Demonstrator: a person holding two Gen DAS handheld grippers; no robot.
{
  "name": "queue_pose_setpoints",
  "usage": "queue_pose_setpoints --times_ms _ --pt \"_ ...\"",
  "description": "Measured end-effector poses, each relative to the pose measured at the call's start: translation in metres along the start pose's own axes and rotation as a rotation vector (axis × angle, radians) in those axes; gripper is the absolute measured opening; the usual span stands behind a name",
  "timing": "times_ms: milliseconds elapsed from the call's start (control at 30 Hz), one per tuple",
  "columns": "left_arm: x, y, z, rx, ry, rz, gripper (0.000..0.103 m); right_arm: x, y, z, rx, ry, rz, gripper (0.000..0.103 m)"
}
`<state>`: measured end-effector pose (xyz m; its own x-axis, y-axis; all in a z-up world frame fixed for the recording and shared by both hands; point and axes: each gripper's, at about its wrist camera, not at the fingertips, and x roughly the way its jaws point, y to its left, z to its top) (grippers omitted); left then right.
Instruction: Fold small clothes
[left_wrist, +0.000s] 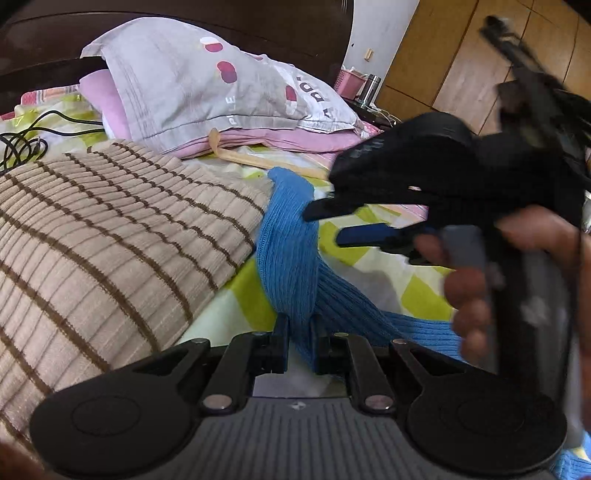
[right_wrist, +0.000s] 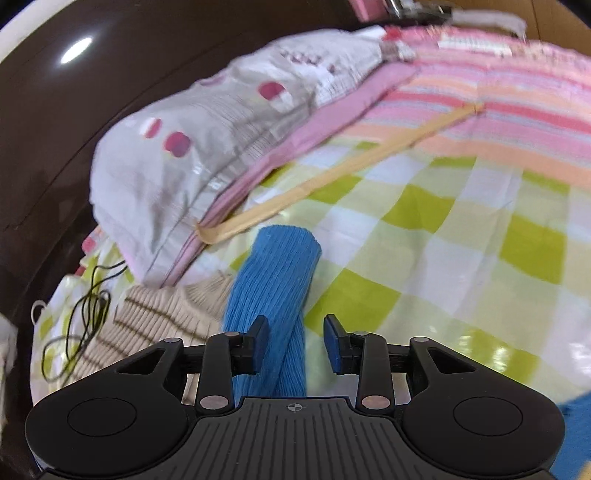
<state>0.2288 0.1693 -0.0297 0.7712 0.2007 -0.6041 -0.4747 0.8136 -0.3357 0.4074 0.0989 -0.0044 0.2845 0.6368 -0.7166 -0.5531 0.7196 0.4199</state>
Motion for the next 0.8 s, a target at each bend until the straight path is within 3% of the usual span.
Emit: queue_pose_setpoints --times_ms 167,333,800 --pt "-0.002 -0.002 -0.002 0.015 -0.007 0.001 0.019 0.018 0.001 0.002 0.054 0.006 0.021 0.034" --pt "-0.003 -0.004 -0.004 0.031 -0.013 0.006 0.019 0.014 0.013 0.006 -0.011 -0.037 -0.007 0.007" --pt "-0.007 -0.006 -0.005 0.052 -0.034 -0.012 0.019 -0.023 0.007 0.008 0.028 -0.135 0.007 0.006"
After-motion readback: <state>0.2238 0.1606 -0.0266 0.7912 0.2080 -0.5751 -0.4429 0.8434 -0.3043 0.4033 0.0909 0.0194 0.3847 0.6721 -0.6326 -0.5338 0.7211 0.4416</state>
